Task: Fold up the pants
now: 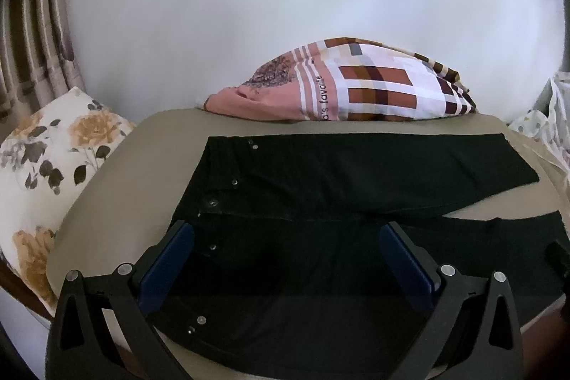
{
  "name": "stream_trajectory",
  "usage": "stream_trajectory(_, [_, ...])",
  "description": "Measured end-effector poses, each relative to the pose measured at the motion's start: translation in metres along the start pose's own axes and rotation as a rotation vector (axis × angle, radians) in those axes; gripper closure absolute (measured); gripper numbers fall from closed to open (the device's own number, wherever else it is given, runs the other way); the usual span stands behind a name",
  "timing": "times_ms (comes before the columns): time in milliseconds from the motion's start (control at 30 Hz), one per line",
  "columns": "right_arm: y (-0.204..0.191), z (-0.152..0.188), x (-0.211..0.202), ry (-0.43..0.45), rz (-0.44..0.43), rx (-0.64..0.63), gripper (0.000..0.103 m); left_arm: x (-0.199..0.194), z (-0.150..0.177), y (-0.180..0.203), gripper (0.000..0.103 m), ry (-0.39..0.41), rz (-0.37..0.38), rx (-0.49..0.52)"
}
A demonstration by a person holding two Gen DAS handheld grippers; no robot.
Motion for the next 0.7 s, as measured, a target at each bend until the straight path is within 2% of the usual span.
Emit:
stream_trajectory(367, [-0.004,0.000,0.002,-0.003,-0.001,-0.003,0.000,-0.001,0.005,0.004,0.000,0.025,-0.015,0.043])
stream_trajectory(533, [-0.006,0.001,0.003,-0.006,-0.006,-0.004,0.000,0.004,0.006,0.005,0.000,0.001,0.002,0.042])
stream_trajectory(700, [-0.008,0.001,0.005,-0.010,-0.013,-0.013,0.000,0.010,0.007,0.000,0.000,-0.010,-0.013,0.030])
Point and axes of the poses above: each gripper's, at about its wrist camera, not at the fingertips, and x roughly the way its jaws point, y to its right, z to its underside, the point moved 2 cm from there along x, roughly the way its jaws point, and after that the axes turned 11 degrees about x, right-handed, at the moved point
